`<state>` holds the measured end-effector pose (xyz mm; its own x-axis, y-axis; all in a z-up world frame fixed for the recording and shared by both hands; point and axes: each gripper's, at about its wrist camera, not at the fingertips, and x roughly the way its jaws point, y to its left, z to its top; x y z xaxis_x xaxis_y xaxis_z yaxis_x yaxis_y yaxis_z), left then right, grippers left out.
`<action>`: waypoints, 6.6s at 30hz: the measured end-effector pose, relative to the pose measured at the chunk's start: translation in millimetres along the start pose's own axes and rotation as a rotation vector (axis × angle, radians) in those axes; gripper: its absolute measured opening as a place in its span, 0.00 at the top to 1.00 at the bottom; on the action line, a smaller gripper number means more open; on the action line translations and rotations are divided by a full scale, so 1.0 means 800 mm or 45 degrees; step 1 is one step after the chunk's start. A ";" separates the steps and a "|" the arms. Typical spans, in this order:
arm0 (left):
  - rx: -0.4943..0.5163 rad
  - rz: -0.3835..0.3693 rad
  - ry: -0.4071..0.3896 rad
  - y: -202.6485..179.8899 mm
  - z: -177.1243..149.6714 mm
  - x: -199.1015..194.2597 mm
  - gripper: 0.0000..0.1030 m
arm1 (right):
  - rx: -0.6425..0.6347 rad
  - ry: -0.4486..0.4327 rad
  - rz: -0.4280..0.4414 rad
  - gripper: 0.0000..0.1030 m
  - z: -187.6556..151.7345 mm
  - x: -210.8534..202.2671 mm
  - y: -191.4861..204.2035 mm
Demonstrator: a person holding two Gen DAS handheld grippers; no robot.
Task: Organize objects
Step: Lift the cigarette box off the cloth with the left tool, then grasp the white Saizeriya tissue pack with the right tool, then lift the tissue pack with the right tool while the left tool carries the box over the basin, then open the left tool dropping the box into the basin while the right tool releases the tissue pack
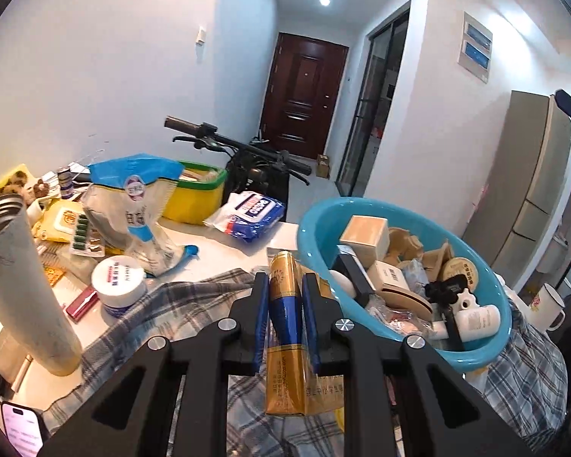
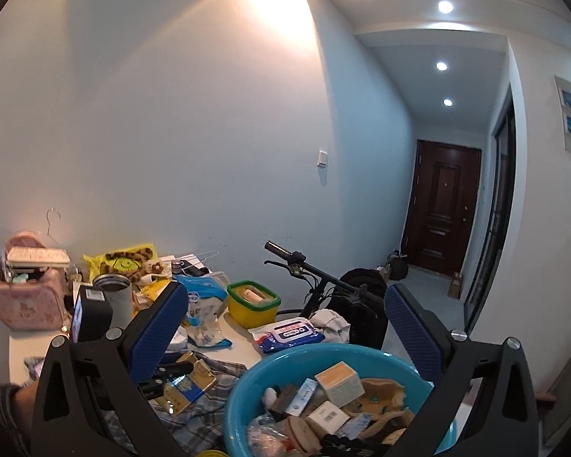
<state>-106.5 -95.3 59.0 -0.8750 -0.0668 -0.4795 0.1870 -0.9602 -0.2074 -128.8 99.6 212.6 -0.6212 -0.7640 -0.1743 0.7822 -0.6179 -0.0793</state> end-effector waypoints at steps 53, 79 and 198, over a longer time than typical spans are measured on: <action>-0.031 -0.100 -0.050 0.009 0.004 -0.019 0.82 | 0.604 0.764 -0.209 0.51 -0.290 0.019 0.034; -0.094 -0.166 -0.047 0.022 0.006 -0.020 0.82 | 0.605 0.779 -0.188 0.51 -0.290 0.023 0.036; 0.132 -0.272 -0.167 -0.145 0.135 0.088 0.18 | 0.207 0.233 -0.296 0.50 -0.040 0.018 -0.130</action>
<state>-237.8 -18.1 140.9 -0.9412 0.1125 -0.3187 -0.0492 -0.9785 -0.2001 -217.8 158.5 187.2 -0.7517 -0.5624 -0.3446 0.5937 -0.8045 0.0177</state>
